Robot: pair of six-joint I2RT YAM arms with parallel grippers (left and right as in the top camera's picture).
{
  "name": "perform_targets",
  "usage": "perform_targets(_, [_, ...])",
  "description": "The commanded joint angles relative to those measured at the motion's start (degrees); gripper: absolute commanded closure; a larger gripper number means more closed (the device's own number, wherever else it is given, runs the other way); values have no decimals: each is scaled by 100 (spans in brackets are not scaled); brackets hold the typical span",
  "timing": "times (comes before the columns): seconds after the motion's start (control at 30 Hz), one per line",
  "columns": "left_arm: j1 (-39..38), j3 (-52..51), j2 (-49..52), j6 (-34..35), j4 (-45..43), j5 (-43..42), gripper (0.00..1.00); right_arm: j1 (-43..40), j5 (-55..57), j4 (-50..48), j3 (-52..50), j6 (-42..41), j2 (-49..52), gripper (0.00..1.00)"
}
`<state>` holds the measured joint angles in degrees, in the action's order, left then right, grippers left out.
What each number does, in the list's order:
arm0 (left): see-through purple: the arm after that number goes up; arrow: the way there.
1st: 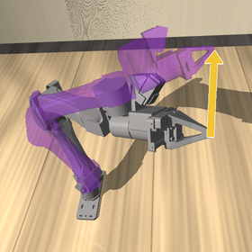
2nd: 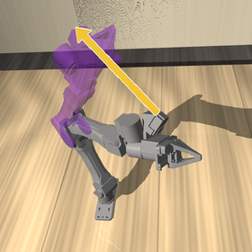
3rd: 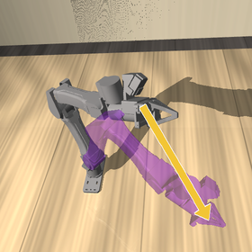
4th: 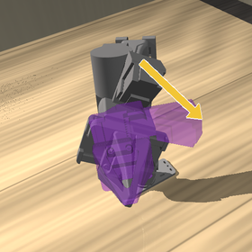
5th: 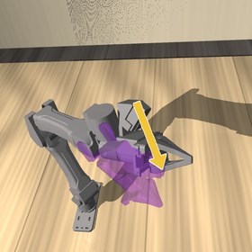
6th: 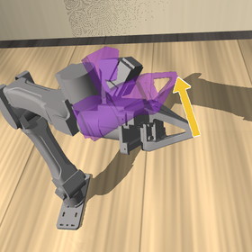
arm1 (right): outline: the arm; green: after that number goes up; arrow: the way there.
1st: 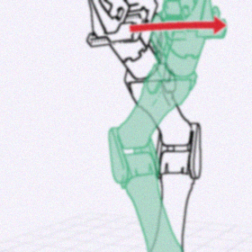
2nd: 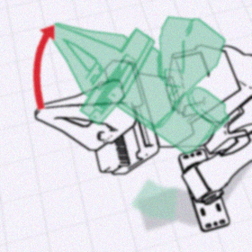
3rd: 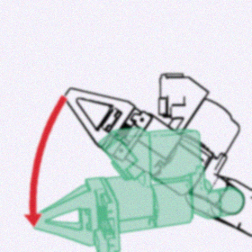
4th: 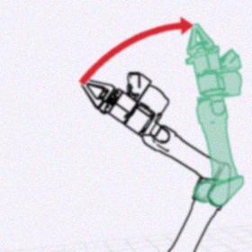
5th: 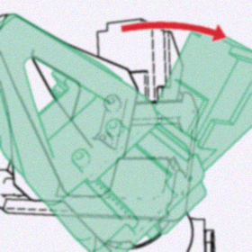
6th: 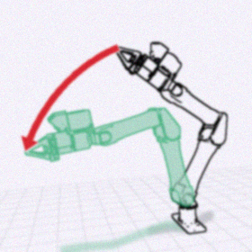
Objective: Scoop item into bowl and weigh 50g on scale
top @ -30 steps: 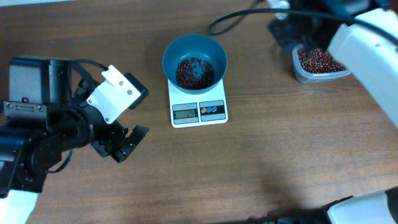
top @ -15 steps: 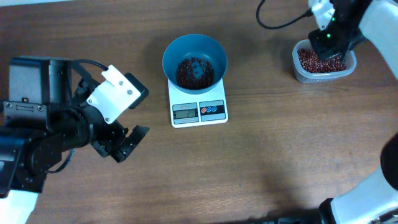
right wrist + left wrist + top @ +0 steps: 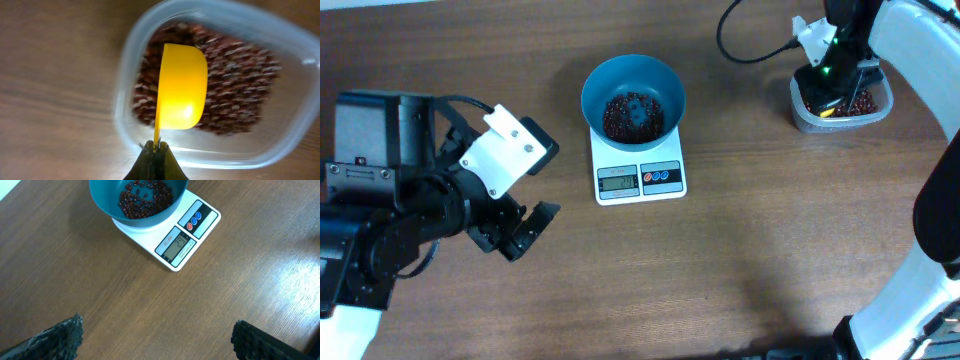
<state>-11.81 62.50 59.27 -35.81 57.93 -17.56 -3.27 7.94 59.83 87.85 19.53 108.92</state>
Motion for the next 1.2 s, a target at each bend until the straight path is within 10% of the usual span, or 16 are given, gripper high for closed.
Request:
perform_targets(0.0, [26,109,2,-70,7,-4,1,-96,-605,103,13,-260,57,96])
perform_targets(0.5, [26,109,2,-70,7,-4,1,-2245,-3370,85,13,-1578,50,96])
perform_targets(1.17, [26,109,2,-70,7,-4,1,-2490,-4485,127,24,-2188,-273,96])
